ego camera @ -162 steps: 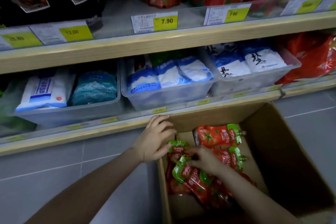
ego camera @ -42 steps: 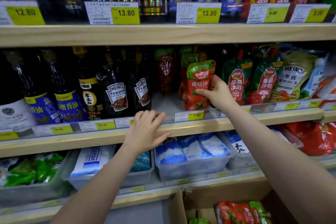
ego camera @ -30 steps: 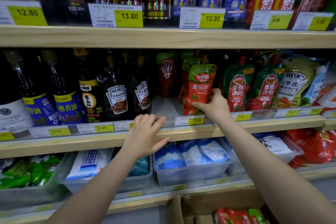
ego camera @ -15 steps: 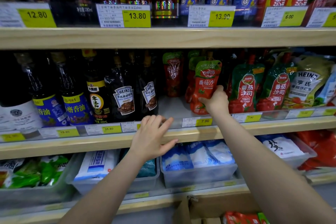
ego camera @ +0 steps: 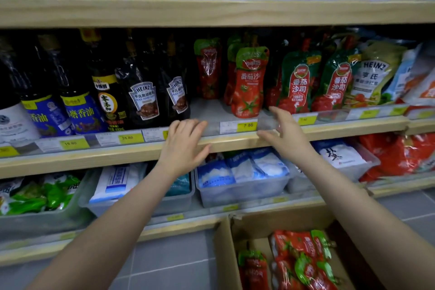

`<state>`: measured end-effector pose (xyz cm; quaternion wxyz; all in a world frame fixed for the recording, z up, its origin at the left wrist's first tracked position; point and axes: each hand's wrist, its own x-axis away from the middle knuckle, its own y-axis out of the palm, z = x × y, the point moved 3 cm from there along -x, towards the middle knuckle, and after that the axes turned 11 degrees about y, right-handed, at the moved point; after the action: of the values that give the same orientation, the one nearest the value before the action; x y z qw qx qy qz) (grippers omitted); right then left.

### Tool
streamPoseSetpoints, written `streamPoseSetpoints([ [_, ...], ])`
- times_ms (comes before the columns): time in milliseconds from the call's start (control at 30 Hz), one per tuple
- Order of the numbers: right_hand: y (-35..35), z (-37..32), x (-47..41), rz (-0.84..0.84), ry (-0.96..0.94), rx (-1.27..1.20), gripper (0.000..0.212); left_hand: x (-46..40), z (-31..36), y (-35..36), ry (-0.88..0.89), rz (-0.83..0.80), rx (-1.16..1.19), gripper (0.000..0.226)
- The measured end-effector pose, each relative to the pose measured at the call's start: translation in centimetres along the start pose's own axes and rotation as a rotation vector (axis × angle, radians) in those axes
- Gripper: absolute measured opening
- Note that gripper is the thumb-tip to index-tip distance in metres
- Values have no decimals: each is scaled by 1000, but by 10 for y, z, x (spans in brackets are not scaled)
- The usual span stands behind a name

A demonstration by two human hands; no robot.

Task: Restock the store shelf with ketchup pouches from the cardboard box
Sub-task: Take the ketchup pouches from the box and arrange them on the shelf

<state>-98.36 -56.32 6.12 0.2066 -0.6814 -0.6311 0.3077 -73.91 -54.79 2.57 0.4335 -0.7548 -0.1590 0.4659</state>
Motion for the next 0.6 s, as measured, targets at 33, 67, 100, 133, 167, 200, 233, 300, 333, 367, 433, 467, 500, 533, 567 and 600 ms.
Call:
streamPoseSetpoints([
  [33,1,12,16,-13,-13,7,66,1,2,1,-4,6,-7,54],
  [67,5,26,31,-35,-15,19,64,3,4,3,-16,13,-14,54],
  [100,10,40,45,-68,0,33,62,7,8,5,-34,21,-15,54],
  [133,17,54,59,-107,28,43,61,11,14,8,-47,37,-7,54],
  [167,24,68,71,-148,64,45,61,17,24,12,-45,56,16,53],
  [200,33,82,82,-188,103,41,60,23,36,18,-19,65,52,51],
  [233,41,95,93,-223,134,38,60,32,50,25,22,52,100,50],
  [300,59,117,109,-285,170,55,59,53,81,44,105,-30,217,50],
  [333,68,127,116,-309,182,68,58,66,96,56,131,-84,276,50],
  [367,77,138,121,-331,198,75,57,80,110,68,148,-148,331,51],
  [433,97,158,132,-380,248,73,56,104,132,91,158,-295,420,54],
  [467,107,169,137,-407,269,70,55,113,139,102,150,-360,448,58],
  [500,119,179,142,-439,281,70,53,121,143,113,133,-412,486,64],
  [533,130,188,147,-475,286,73,53,127,146,123,116,-447,532,69],
  [567,140,196,151,-507,290,77,52,131,147,132,101,-473,588,71],
  [600,148,204,154,-531,292,76,52,133,147,139,97,-464,627,72],
])
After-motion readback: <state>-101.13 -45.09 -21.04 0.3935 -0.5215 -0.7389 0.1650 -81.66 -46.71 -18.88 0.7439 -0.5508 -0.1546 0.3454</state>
